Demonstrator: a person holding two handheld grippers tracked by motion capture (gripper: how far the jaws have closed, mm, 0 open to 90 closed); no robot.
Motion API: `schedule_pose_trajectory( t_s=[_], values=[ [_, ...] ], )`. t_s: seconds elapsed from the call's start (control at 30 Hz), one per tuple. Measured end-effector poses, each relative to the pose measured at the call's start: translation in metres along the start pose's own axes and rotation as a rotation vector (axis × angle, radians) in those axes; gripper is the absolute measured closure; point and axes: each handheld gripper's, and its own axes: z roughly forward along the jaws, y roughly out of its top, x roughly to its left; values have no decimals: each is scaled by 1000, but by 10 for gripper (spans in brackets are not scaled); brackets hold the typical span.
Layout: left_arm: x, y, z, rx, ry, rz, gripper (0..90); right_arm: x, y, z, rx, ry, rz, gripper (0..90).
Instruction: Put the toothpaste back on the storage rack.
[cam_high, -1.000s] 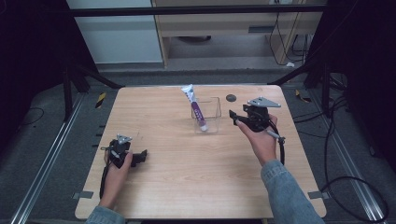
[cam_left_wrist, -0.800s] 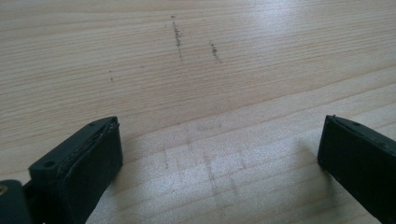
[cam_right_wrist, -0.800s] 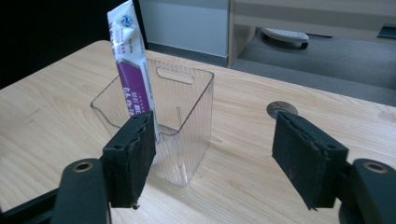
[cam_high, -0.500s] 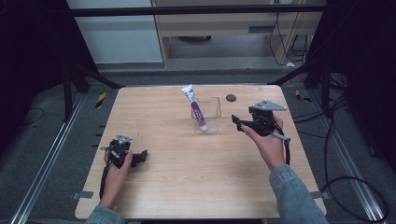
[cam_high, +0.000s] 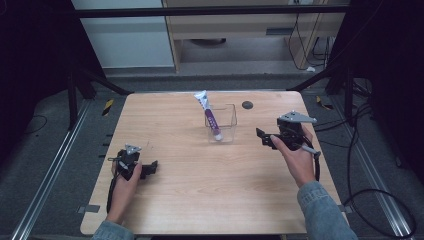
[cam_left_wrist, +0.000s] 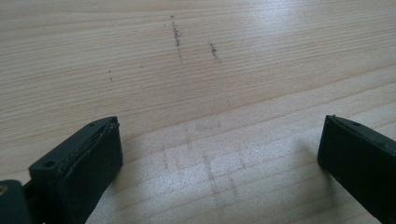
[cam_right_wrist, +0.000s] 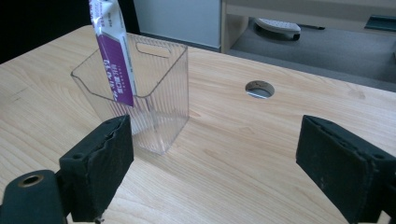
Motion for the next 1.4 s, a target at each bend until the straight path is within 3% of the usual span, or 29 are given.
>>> schedule_pose_trajectory(
  t_s=[0.67,0.97,1.1,1.37,1.4],
  values=[
    [0,0,0,0,-1,0,0,-24,-20,-14,70,-57,37,85],
    [0,0,0,0,-1,1,0,-31,-33,-7,167,-113,65,79],
    [0,0,0,0,-2,1,0,-34,-36,-4,185,-120,76,77],
    [0,0,0,-1,-2,1,0,-43,-51,15,262,-144,114,78],
    [0,0,0,0,-2,1,0,-44,-54,20,293,-153,118,79]
  ],
)
